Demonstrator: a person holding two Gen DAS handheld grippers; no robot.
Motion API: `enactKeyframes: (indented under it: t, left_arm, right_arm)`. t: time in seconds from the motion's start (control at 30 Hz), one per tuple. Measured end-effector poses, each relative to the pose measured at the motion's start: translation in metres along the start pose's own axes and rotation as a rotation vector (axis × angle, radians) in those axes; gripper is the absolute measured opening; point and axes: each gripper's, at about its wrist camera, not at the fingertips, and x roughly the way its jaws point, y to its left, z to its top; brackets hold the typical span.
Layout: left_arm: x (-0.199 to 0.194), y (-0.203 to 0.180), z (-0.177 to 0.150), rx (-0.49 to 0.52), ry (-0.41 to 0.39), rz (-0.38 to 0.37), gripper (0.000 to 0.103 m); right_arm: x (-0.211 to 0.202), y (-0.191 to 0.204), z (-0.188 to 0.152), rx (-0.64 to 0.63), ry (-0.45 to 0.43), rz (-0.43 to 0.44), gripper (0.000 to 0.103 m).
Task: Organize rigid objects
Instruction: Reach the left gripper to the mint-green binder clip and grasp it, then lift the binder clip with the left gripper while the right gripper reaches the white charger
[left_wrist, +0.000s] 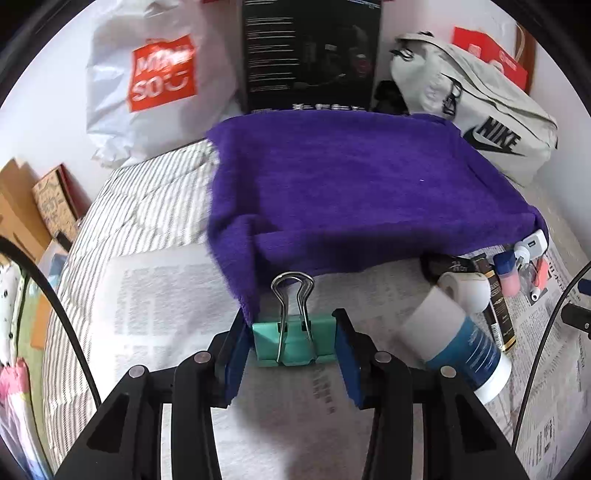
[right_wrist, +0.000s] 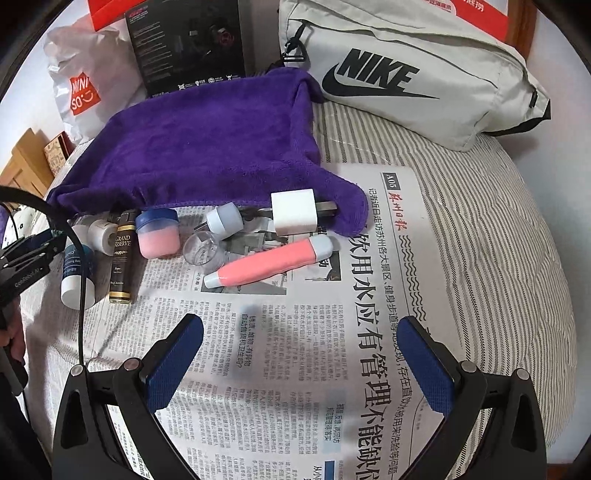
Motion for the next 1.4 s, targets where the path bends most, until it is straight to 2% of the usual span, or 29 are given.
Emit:
enactKeyframes:
  t: [0.1,0.43,0.6,0.7,0.83,1.1,1.3,1.4]
  left_arm:
    - [-0.006,0.011,-0.006,-0.016,0.002,-0.015,0.042]
    - [-0.006,0.013,-0.015,-0.043,-0.006,0.008,0.049]
    - [-0.008,0.015,-0.017,-0.050,-0.010,0.000,0.049]
    - [-0.010,0.019,-0.018,-0.065,-0.004,-0.021,0.043]
    - [-0.015,0.021,-0.022,-0.059,0.011,-0.039,0.041]
    - [-0.022,0.016,-0.030,-0.020,0.016,-0.021,0.041]
    - [-0.015,0.013,-0.025,-0.005,0.010,-0.011,0.049]
    - [-0.012,0.011,-0.023,0.005,0.011,0.002,0.049]
  right_arm:
    - [0.001,-0.003,0.000,0.003,0.000,0.001,0.103]
    - [0.005,-0.013,0.001,0.016,0.007,-0.011,0.103]
    - [0.010,-0.014,0.000,0.020,0.017,-0.008,0.103]
    - [0.014,-0.015,0.000,0.026,0.028,-0.007,0.103]
    - [0.014,-0.017,-0.002,0.029,0.029,-0.004,0.103]
    - [0.017,-0.018,-0.004,0.027,0.034,-0.002,0.103]
    - [0.016,-0.018,-0.006,0.024,0.034,-0.003,0.103]
    - [0.014,-0.021,-0.008,0.032,0.031,-0.009,0.103]
